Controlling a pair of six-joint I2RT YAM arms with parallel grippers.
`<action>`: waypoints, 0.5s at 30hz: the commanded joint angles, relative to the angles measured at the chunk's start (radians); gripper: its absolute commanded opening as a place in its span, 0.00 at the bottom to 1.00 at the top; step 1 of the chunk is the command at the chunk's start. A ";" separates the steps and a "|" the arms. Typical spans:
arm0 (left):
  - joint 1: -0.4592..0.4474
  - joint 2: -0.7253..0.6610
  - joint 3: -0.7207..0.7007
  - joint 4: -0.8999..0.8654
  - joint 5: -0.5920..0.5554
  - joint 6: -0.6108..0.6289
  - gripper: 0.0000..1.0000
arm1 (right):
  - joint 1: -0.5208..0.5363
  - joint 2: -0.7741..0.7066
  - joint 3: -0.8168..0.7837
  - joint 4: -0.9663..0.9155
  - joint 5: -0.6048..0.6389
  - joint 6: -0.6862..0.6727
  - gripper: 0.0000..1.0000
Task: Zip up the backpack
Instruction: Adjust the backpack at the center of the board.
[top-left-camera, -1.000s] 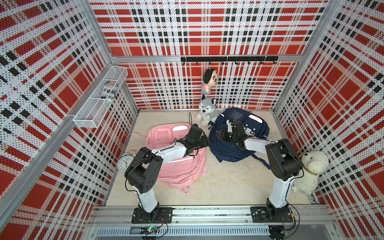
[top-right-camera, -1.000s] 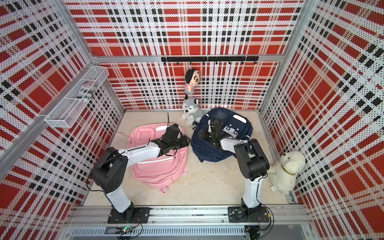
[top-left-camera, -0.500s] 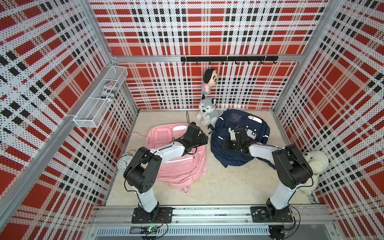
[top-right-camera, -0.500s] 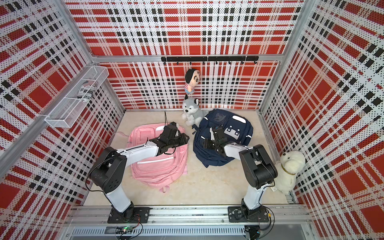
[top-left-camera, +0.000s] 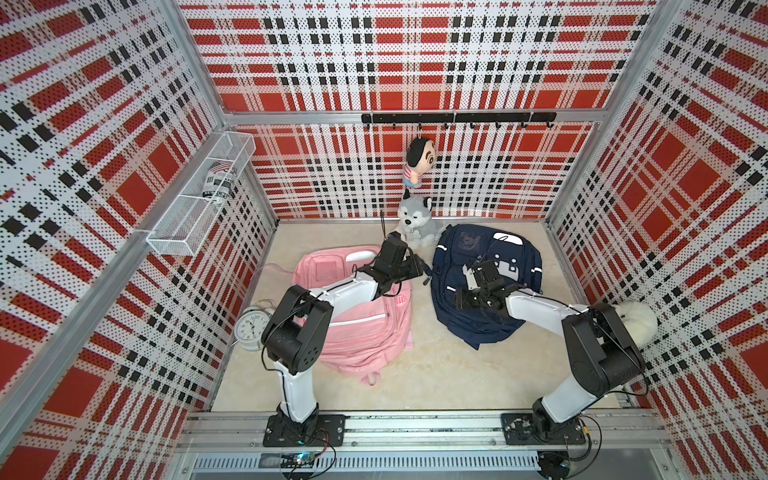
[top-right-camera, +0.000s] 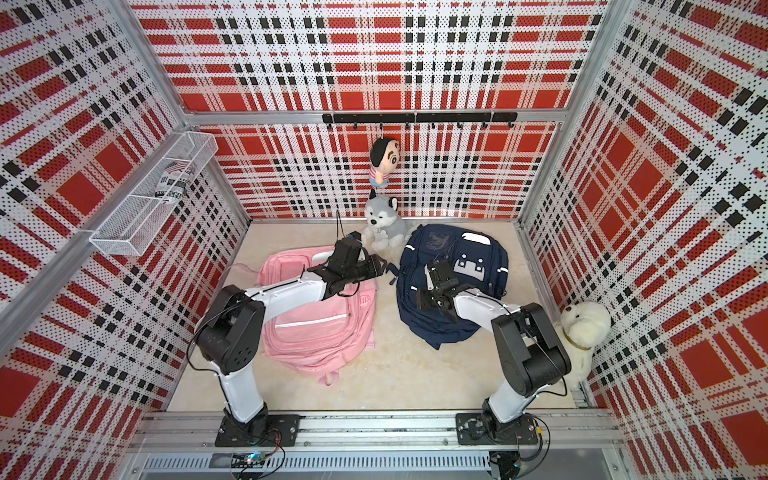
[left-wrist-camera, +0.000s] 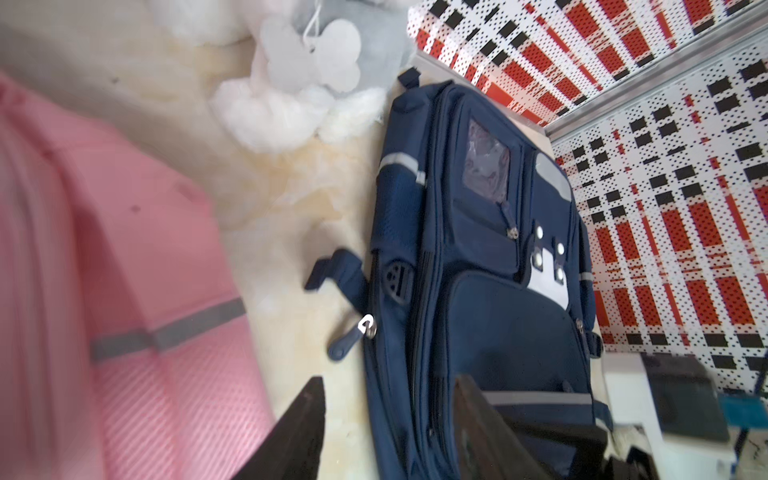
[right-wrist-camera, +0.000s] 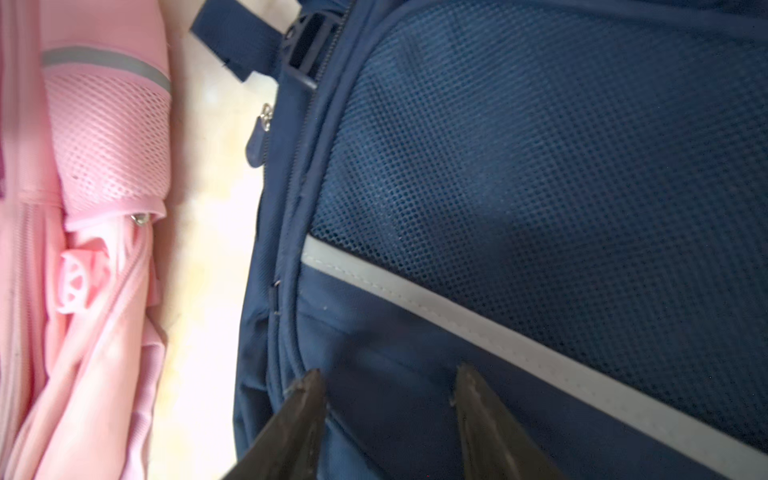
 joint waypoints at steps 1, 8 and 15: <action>0.003 0.096 0.093 -0.007 0.062 0.041 0.51 | 0.017 -0.043 -0.023 -0.085 -0.012 0.031 0.53; -0.009 0.187 0.169 0.043 0.123 -0.001 0.50 | 0.056 -0.104 -0.037 0.038 -0.032 0.080 0.54; -0.003 0.264 0.238 0.048 0.158 0.022 0.50 | 0.057 -0.107 -0.074 0.074 -0.077 0.091 0.54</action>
